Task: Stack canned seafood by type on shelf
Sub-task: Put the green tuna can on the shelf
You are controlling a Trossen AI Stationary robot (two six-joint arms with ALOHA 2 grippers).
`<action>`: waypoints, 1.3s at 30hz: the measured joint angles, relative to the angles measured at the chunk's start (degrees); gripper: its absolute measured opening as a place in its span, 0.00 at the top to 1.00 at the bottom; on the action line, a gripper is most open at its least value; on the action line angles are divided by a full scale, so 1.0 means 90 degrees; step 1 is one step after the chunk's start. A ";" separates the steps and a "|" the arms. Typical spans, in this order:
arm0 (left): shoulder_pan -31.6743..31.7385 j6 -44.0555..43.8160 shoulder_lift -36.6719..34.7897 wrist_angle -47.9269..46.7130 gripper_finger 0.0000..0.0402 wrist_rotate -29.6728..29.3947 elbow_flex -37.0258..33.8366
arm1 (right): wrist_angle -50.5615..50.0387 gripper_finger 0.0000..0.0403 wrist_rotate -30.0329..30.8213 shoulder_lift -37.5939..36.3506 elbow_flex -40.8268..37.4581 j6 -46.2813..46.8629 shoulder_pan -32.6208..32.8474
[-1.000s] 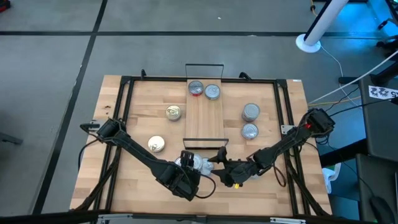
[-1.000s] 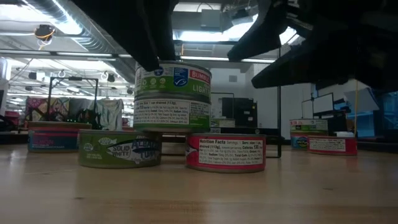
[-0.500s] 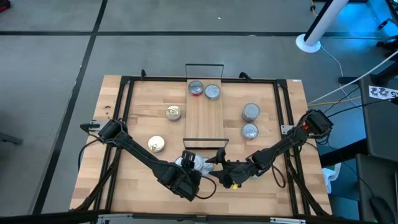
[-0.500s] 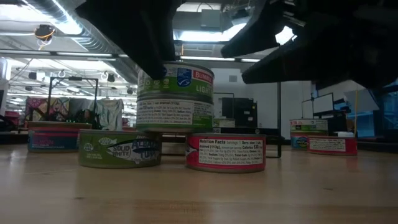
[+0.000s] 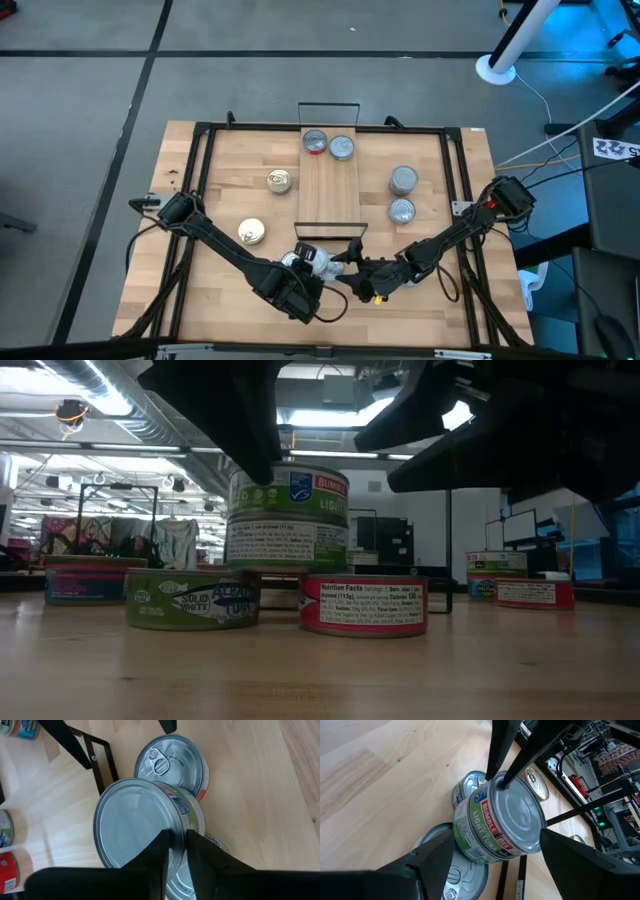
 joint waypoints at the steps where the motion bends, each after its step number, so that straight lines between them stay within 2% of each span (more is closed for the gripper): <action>1: 0.0000 0.0001 0.0000 0.0005 0.89 -0.0002 0.0001 | -0.0001 0.27 0.0000 0.0000 0.0000 -0.0003 0.0000; 9: 0.0004 0.0016 0.0000 0.0010 0.99 0.0000 0.0006 | 0.0006 0.27 0.0000 0.0000 0.0000 -0.0359 0.0000; 22: 0.0006 0.0007 -0.0004 0.0006 1.00 -0.0042 0.0055 | 0.0018 0.27 0.0000 0.0000 -0.0002 -0.0541 0.0000; 28: 0.0006 -0.0005 0.0010 0.0009 1.00 -0.0039 0.0183 | 0.0030 0.27 -0.0001 0.0000 -0.0002 -0.1018 0.0000; 39: 0.0009 -0.0006 0.0007 0.0024 1.00 -0.0095 0.0198 | 0.0032 0.27 -0.0020 0.0003 -0.0002 -0.1041 0.0000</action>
